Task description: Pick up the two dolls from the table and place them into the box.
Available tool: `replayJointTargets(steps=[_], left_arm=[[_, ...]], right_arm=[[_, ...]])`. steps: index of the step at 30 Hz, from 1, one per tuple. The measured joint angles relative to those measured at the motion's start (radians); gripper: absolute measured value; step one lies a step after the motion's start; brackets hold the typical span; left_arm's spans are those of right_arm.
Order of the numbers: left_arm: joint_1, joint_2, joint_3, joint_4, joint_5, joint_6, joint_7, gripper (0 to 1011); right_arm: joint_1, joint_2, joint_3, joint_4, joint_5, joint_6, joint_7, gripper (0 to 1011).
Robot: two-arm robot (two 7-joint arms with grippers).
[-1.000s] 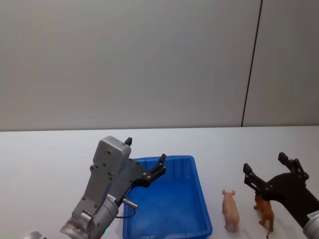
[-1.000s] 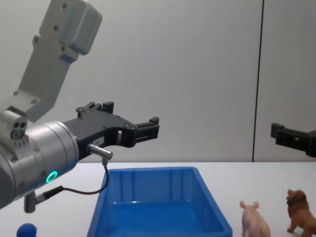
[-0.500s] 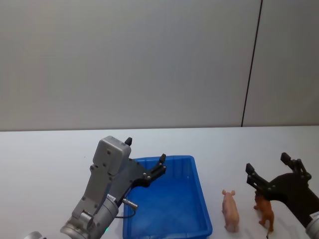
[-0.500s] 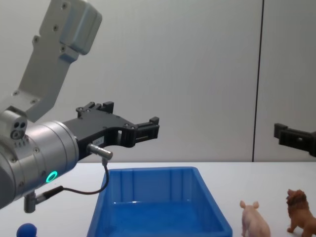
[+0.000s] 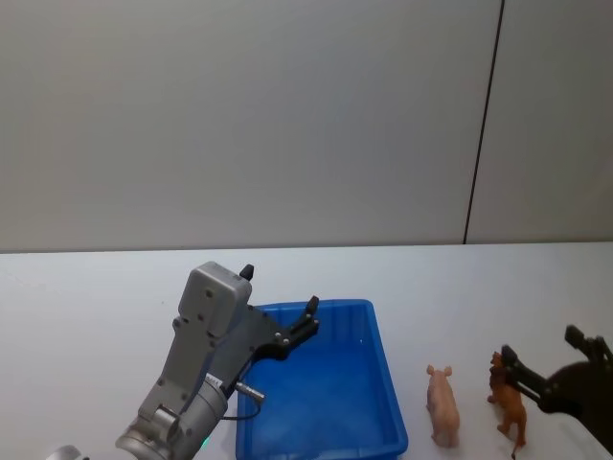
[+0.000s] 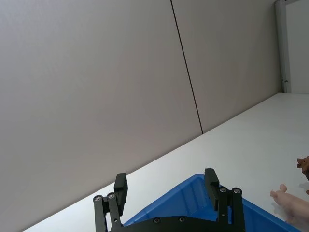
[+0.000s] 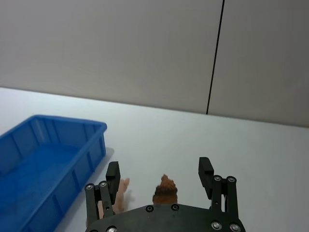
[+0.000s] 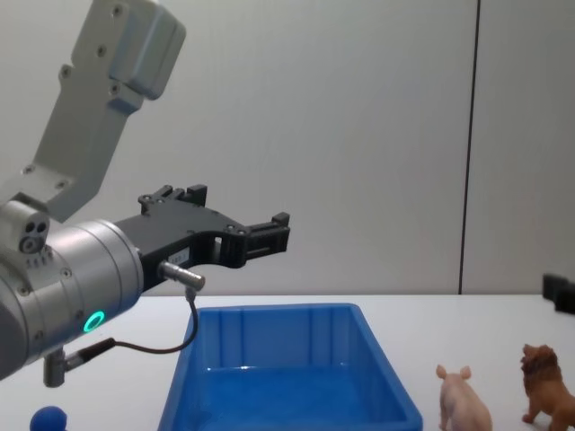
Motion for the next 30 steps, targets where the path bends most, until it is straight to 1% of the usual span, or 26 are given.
replayJointTargets(steps=[5, 12, 15, 17, 29, 30], left_arm=[[0.0, 0.0, 0.0, 0.0, 0.0, 0.0, 0.0, 1003], [0.0, 0.0, 0.0, 0.0, 0.0, 0.0, 0.0, 1003], [0.0, 0.0, 0.0, 0.0, 0.0, 0.0, 0.0, 1003], [0.0, 0.0, 0.0, 0.0, 0.0, 0.0, 0.0, 1003], [0.0, 0.0, 0.0, 0.0, 0.0, 0.0, 0.0, 1003], [0.0, 0.0, 0.0, 0.0, 0.0, 0.0, 0.0, 1003]], right_arm=[[-0.006, 0.014, 0.009, 0.024, 0.017, 0.027, 0.02, 1001], [0.001, 0.016, 0.01, 0.063, 0.029, 0.07, 0.046, 1001], [0.009, 0.013, 0.01, 0.078, 0.032, 0.087, 0.053, 1001], [0.018, 0.008, 0.007, 0.095, 0.036, 0.109, 0.06, 1001], [0.052, -0.017, -0.006, 0.148, 0.051, 0.176, 0.074, 997], [0.055, -0.019, -0.007, 0.151, 0.053, 0.179, 0.075, 952]])
